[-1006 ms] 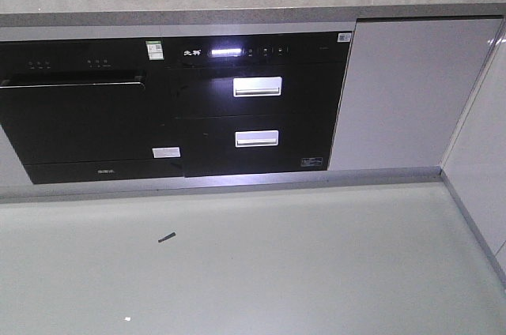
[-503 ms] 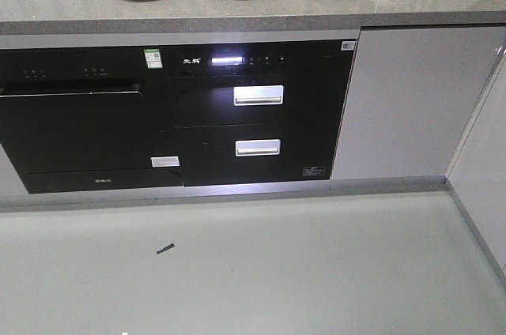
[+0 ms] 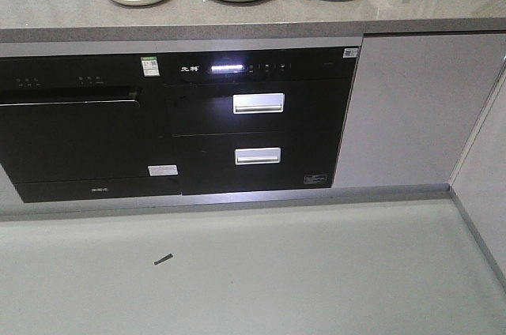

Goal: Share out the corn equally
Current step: 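Drive the base toward the counter with the pot and plates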

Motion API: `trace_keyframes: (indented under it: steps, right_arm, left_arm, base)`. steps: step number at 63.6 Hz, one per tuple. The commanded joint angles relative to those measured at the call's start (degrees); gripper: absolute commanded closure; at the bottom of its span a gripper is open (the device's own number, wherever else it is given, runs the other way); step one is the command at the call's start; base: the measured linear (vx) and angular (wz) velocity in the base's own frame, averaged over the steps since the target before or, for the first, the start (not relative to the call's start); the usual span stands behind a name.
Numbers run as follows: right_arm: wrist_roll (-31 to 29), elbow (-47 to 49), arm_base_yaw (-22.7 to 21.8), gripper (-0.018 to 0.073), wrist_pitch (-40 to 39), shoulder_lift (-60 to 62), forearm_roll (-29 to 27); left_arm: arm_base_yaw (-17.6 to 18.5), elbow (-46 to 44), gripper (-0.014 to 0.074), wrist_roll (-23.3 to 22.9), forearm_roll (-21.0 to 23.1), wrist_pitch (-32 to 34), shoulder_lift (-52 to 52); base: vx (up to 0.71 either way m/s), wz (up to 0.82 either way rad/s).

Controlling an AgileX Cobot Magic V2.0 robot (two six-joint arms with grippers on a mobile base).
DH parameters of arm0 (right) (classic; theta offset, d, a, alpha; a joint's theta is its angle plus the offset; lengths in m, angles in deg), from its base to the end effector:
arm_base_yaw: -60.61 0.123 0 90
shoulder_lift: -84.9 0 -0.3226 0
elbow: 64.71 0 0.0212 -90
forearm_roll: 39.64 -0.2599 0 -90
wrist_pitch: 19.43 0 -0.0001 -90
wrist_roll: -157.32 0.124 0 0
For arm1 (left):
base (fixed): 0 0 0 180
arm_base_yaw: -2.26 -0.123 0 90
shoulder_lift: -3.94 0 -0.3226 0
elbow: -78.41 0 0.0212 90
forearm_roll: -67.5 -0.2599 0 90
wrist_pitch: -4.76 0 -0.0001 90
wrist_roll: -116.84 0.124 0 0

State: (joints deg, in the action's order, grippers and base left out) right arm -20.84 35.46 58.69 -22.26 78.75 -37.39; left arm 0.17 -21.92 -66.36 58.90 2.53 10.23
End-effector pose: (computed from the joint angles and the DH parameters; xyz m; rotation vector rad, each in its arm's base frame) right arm 0.0601 -0.0018 0.2116 0.0176 1.4513 -0.0318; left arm 0.0610 0.0030 0.2017 0.0398 1.5392 0.1082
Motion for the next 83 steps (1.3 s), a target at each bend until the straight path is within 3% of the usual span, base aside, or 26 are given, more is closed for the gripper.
trace_keyframes:
  steps: [1, 83]
  right_arm:
    - [-0.5, -0.5, -0.4, 0.0564, -4.5, 0.2, 0.5]
    - [-0.5, -0.5, -0.4, 0.0564, -4.5, 0.2, 0.5]
  left_arm:
    - [-0.1, 0.2, 0.0603, -0.3, 0.5, 4.5, -0.9]
    - [-0.1, 0.2, 0.0603, -0.3, 0.5, 4.5, -0.9]
  base:
    - [0.09, 0.0]
    - [0.1, 0.02]
